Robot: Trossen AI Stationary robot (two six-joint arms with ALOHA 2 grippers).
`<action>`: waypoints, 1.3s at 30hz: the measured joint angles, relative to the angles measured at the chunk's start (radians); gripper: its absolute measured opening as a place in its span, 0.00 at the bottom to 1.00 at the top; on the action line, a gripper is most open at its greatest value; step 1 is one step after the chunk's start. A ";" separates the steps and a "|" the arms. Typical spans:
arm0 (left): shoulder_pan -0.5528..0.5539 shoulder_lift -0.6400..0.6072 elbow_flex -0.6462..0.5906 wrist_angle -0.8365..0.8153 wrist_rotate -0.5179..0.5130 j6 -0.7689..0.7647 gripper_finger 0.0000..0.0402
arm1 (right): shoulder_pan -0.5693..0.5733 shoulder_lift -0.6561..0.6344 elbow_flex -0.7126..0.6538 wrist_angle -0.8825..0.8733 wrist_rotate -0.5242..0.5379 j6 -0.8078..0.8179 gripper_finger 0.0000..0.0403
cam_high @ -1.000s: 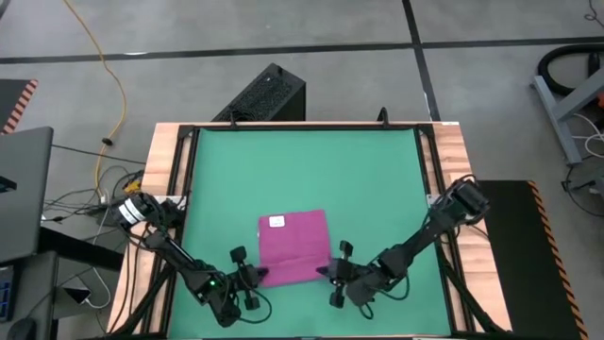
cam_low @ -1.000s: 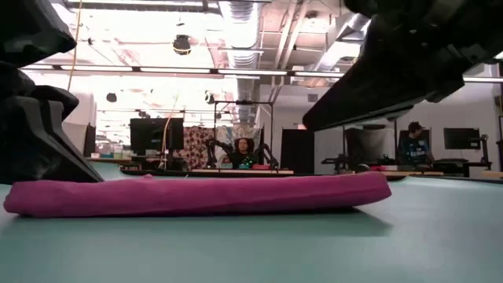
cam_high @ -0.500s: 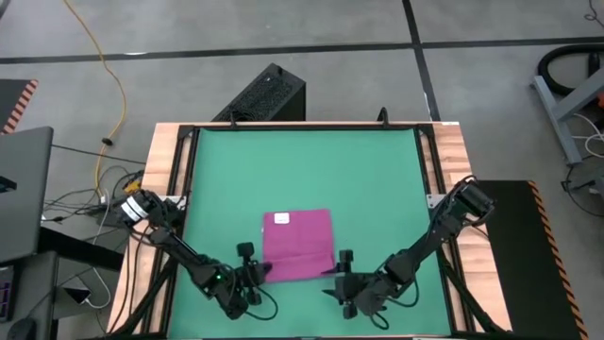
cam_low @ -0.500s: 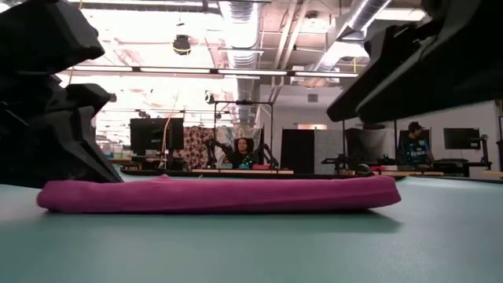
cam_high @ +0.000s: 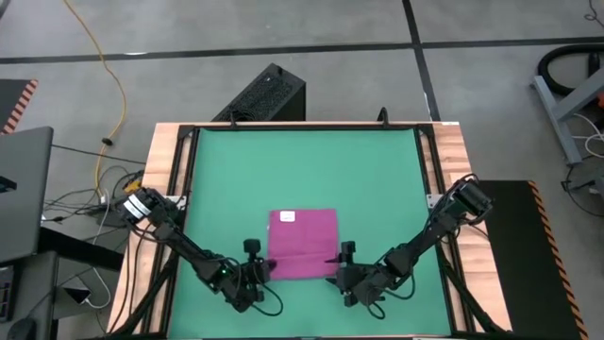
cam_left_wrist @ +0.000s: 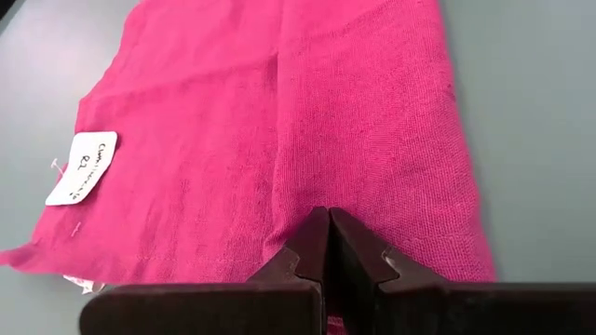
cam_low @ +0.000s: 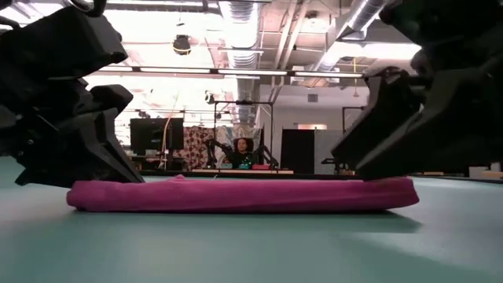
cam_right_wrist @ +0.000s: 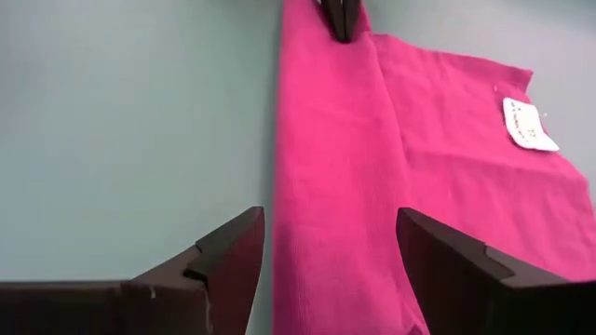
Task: Roll towel
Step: Roll the pink towel
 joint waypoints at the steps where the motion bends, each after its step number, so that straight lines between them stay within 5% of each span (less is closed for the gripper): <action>1: 0.004 0.000 0.000 0.000 0.006 0.003 0.00 | 0.000 0.000 -0.009 0.013 0.000 0.007 0.66; 14: 0.035 0.002 0.000 0.005 0.033 0.008 0.00 | 0.000 0.000 -0.091 0.041 -0.006 0.073 0.66; 20: 0.053 0.001 0.000 0.007 0.067 0.016 0.00 | 0.041 -0.003 -0.090 0.277 -0.021 -0.046 0.66; 24: 0.057 0.001 0.000 0.010 0.070 0.019 0.00 | 0.055 0.000 -0.092 0.198 0.018 -0.026 0.66; 39: 0.058 0.001 0.000 0.006 0.091 0.026 0.00 | 0.032 0.204 -0.087 0.227 0.095 0.133 0.66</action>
